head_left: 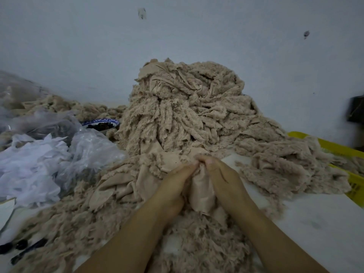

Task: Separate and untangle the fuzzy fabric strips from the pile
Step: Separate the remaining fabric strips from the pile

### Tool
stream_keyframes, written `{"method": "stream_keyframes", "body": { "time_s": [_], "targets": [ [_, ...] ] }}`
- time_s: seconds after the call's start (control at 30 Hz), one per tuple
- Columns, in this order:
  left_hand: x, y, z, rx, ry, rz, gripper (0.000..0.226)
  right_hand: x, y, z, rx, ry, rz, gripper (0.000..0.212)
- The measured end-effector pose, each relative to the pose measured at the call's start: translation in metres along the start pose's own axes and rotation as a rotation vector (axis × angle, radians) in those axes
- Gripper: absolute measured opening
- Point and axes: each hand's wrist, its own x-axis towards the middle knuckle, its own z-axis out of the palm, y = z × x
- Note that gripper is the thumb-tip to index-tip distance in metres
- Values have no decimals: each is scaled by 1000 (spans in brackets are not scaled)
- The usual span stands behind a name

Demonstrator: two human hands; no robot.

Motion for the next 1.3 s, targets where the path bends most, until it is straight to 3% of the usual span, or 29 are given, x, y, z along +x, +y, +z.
{"method": "stream_keyframes", "body": {
  "time_s": [0.07, 0.27, 0.37, 0.47, 0.63, 0.77, 1.03, 1.3],
  "targets": [
    [3, 1, -6, -119, 18, -30, 31, 2, 5, -1, -109, 7, -16, 31],
    [6, 6, -16, -343, -85, -44, 38, 4, 8, -5, -205, 38, 59, 66],
    [10, 6, -20, -421, -27, -18, 44, 5, 9, -2, -208, -4, 78, 53],
    [8, 5, -21, -306, -54, -23, 48, 5, 14, 4, -215, -32, 66, 47],
    [7, -7, -11, 344, 109, 67, 63, 7, 17, 6, -226, -29, 61, 40],
    [12, -13, -10, 338, 184, 73, 37, 7, 20, 4, -231, -23, 84, 41],
    [12, -6, -10, 129, 300, 42, 33, 11, 18, 2, -196, 49, 118, 45],
    [10, -4, -8, 32, 292, 85, 20, 11, 15, -2, -139, 137, 161, 51]
  ]
}}
